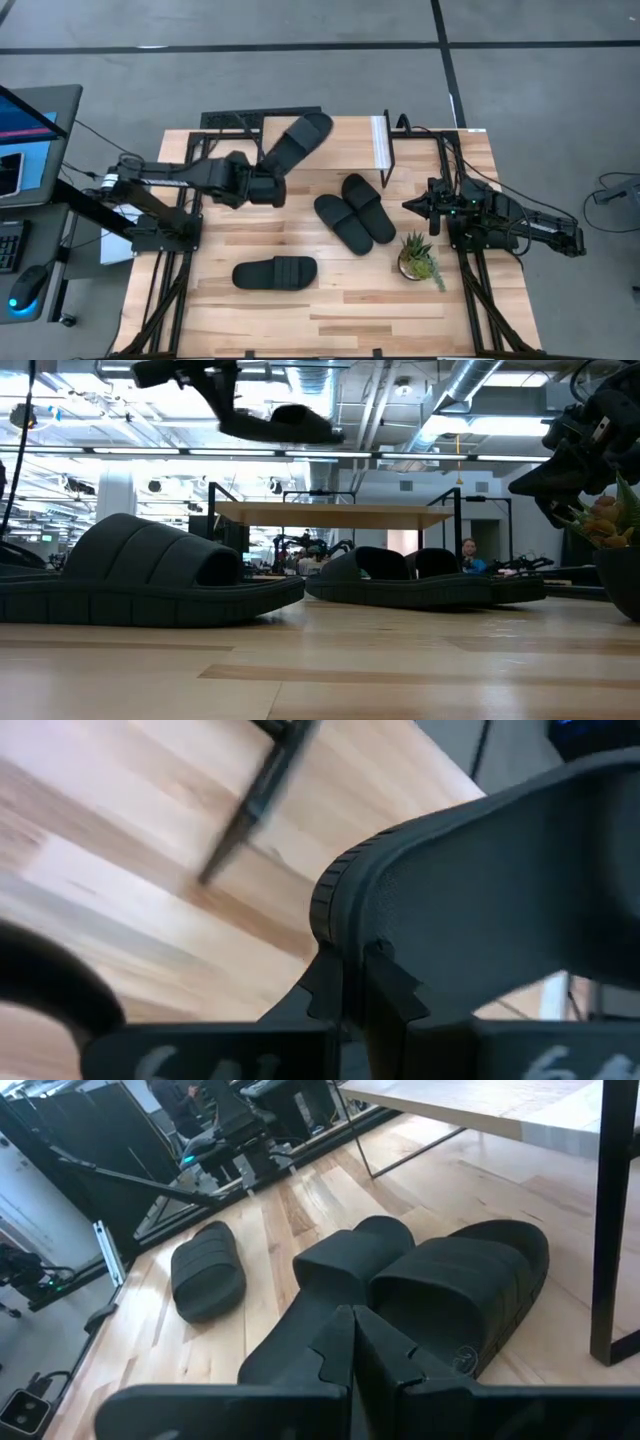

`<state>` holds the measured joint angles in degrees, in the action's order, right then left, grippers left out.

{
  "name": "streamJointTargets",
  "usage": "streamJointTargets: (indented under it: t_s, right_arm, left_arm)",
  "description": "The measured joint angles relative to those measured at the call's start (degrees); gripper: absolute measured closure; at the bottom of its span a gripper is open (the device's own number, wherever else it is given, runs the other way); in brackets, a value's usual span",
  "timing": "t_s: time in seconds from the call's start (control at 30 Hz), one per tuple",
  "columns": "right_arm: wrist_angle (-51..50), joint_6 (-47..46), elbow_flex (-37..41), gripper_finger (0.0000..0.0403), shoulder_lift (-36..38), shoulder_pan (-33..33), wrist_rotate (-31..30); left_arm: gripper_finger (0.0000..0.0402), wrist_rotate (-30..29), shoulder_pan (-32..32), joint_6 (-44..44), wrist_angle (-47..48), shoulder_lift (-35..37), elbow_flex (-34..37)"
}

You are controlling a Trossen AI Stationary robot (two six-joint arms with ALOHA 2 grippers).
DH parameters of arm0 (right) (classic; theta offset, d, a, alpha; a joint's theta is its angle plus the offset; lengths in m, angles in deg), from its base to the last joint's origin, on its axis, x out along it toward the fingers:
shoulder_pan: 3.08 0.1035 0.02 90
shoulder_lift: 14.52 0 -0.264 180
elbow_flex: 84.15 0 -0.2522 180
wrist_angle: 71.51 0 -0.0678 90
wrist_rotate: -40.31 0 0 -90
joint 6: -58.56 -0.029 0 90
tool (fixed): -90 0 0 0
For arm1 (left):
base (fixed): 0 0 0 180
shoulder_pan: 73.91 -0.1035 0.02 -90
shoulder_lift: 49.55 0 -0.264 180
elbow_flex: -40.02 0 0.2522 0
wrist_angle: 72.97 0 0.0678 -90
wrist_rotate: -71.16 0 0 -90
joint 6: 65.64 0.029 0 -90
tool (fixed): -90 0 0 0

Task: Pick and place slides into the shelf
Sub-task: Put the black slipper on the shelf

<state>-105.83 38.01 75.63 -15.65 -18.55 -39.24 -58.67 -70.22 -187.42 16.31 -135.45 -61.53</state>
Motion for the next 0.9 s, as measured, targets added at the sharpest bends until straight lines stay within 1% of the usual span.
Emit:
streamJointTargets:
  t_s: [0.17,0.27,0.4,0.6,0.9]
  right_arm:
    - [0.00,0.02,0.00,0.0403,0.00,0.00,-0.21]
    - [0.00,0.06,0.00,0.0403,0.00,0.00,-0.51]
    - [-0.02,0.07,0.00,0.0403,0.00,0.00,-0.66]
    - [-0.09,0.04,0.00,0.0403,0.00,0.00,-0.70]
    - [-0.35,0.04,-0.02,0.0403,0.00,-0.04,-1.60]
  left_arm:
    - [0.0401,-0.16,0.19,-0.06,-6.80,-3.63,0.00]
    - [0.0400,0.45,-0.60,0.03,-7.38,-6.01,0.02]
    - [0.0396,1.28,-1.12,0.05,-5.44,-6.89,0.04]
    - [0.0399,2.56,-1.31,0.05,-3.05,-6.95,0.04]
    - [0.0400,4.49,-4.52,0.09,3.07,-6.94,0.04]
